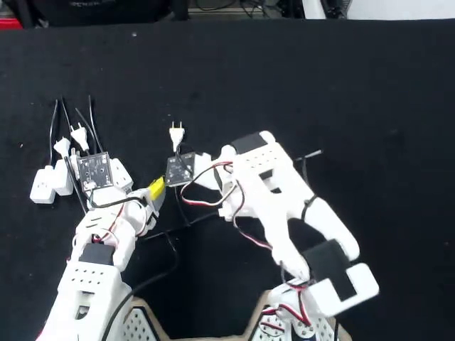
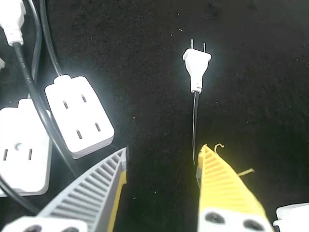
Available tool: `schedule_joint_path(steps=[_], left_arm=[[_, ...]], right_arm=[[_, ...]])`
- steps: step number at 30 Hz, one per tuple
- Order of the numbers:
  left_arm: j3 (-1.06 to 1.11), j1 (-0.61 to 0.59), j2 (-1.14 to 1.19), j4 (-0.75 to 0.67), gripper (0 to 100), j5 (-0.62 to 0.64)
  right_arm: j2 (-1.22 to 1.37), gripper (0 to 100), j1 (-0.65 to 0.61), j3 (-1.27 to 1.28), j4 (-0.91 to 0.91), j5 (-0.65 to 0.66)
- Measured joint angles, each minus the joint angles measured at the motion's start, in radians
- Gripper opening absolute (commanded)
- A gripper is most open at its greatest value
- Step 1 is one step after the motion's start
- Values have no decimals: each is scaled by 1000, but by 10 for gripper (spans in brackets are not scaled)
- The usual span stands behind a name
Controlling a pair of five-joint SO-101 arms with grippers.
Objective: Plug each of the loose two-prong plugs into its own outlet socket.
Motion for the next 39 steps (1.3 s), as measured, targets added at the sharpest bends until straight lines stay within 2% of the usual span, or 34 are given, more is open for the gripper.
schedule_joint_path(steps=[2,4,6,8,10,12,18,23,28,32,39], left_arm=[[0,0,0,0,234,0],[0,0,0,0,234,0],[0,0,0,0,234,0],[0,0,0,0,234,0],[0,0,0,0,234,0],[0,0,0,0,234,0],[0,0,0,0,234,0],[0,0,0,0,234,0],[0,0,0,0,234,0],[0,0,0,0,234,0],[0,0,0,0,234,0]], right_arm=[[35,338,2,6,-15,20],[71,292,-2,20,-23,26],[95,174,2,37,-55,31],[109,0,2,55,-95,32],[109,41,6,58,-140,25],[109,9,9,58,-187,-37],[54,11,149,-83,-169,-301],[5,11,325,-402,40,-572],[77,11,511,-715,245,-735],[226,11,631,-922,347,-795],[545,11,792,-1241,402,-775]])
